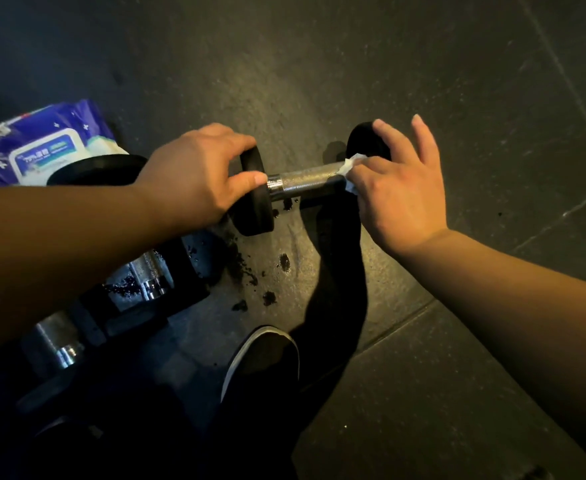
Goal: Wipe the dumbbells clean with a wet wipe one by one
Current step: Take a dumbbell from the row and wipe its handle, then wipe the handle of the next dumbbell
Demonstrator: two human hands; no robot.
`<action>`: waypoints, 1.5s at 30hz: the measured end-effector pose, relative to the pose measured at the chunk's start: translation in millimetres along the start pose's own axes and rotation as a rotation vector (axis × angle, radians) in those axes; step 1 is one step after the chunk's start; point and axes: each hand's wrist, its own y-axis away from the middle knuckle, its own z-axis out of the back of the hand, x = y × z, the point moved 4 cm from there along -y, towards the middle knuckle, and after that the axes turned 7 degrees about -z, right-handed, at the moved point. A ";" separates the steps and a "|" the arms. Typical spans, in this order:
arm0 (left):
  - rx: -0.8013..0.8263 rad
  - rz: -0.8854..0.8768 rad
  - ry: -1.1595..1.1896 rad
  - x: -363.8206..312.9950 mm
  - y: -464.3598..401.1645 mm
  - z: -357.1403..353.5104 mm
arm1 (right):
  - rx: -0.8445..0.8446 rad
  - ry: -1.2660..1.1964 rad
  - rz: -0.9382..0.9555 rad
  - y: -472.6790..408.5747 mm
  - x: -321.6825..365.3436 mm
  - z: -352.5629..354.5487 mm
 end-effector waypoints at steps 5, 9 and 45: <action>0.093 0.049 -0.066 3.3 -14.7 -1.5 | 0.023 0.012 -0.017 -10.4 -0.3 -1.1; 0.166 0.109 -0.073 5.8 -24.3 2.2 | 0.033 0.015 -0.017 -12.0 -0.5 -1.3; -0.125 0.456 0.340 26.2 -137.9 56.5 | -0.007 -0.908 -0.728 81.4 44.6 61.3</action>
